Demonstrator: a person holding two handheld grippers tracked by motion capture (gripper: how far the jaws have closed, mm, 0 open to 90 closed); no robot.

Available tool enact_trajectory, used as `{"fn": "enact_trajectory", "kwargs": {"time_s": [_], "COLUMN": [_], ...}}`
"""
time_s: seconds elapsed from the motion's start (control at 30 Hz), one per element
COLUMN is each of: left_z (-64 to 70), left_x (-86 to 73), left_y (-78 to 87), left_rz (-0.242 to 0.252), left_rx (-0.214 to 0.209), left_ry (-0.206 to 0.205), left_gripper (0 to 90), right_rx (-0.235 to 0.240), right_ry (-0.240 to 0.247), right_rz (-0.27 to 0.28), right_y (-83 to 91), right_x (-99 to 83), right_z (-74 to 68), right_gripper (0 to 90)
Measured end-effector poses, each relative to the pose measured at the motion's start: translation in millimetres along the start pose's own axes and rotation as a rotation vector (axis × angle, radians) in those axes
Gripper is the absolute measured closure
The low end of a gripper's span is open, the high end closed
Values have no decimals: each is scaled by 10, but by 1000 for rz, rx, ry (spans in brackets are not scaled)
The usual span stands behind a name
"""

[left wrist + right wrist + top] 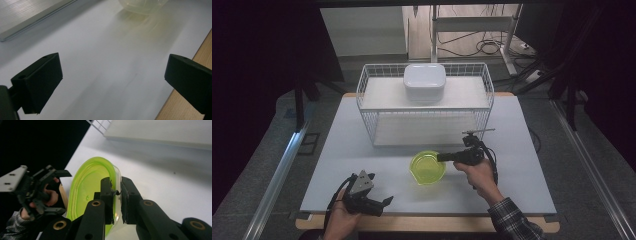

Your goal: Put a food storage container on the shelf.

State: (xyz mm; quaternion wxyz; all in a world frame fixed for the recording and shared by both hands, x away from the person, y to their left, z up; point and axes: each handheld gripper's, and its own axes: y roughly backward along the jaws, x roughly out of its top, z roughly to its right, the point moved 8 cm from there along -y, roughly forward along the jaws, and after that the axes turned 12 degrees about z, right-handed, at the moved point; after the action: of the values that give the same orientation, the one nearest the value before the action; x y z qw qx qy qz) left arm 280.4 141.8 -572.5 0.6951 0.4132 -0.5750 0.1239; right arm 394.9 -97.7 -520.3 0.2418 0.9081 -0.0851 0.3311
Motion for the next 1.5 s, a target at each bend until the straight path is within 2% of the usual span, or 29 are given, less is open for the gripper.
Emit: {"fn": "enact_trajectory", "kwargs": {"time_s": [0.47, 0.8, 1.2, 1.5], "left_z": [-9, -15, -25, -29], "left_x": [10, 9, 4, 3], "left_y": [9, 8, 5, 1], "left_rz": [6, 8, 5, 5], "left_rx": [6, 11, 10, 11], "left_ry": [4, 7, 9, 10], "left_gripper": [11, 11, 12, 12], "right_rx": [19, 43, 59, 66], "right_ry": [49, 65, 95, 91], "right_rz": [58, 104, 160, 195], "right_y": [165, 292, 387, 441], "right_x": [174, 354, 638, 873], "right_z": [-280, -453, -654, -769], "right_gripper": [813, 814, 814, 813]}}
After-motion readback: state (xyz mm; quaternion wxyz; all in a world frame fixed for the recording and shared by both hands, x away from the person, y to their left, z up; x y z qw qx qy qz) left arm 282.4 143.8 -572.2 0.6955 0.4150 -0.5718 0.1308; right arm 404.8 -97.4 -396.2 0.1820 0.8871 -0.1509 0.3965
